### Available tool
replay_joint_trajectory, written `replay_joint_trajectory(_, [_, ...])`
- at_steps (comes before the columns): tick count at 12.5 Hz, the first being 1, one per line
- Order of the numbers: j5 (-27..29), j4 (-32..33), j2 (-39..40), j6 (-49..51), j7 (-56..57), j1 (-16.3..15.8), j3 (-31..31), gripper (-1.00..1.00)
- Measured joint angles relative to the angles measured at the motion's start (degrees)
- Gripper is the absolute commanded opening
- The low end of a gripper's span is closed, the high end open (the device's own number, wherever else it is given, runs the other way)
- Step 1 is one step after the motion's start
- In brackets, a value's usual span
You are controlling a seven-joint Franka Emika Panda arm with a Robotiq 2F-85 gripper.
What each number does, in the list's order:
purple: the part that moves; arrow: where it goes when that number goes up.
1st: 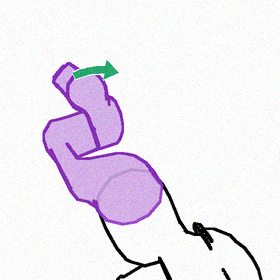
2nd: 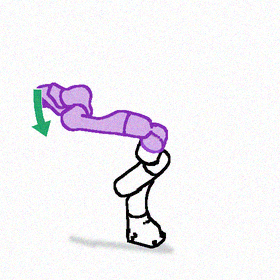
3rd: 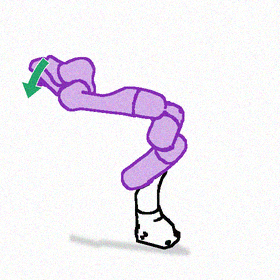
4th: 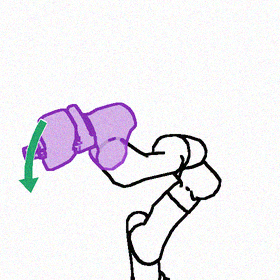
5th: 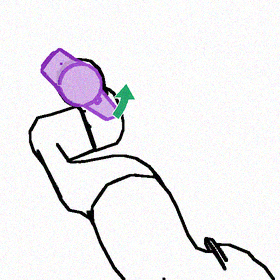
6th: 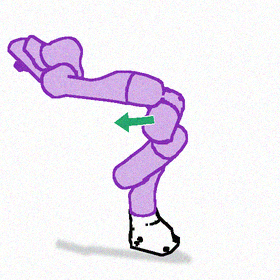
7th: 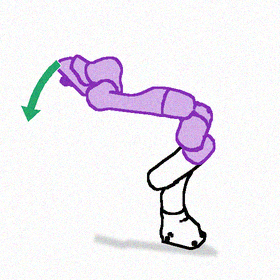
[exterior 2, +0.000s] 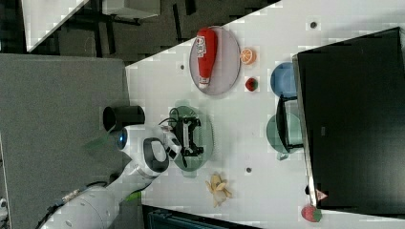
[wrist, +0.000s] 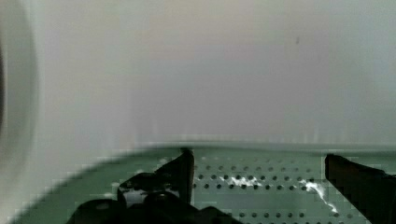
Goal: Drag strainer left to right.
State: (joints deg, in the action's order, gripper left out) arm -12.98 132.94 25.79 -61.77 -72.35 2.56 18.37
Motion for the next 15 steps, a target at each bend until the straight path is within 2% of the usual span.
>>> replay_joint_trajectory(9, [-0.98,1.9,-1.29,-0.17,10.74,8.62,-6.26,1.0])
replay_joint_trajectory(15, [-1.22,2.46,-1.8,-2.18,15.36,8.42,-9.99,1.0])
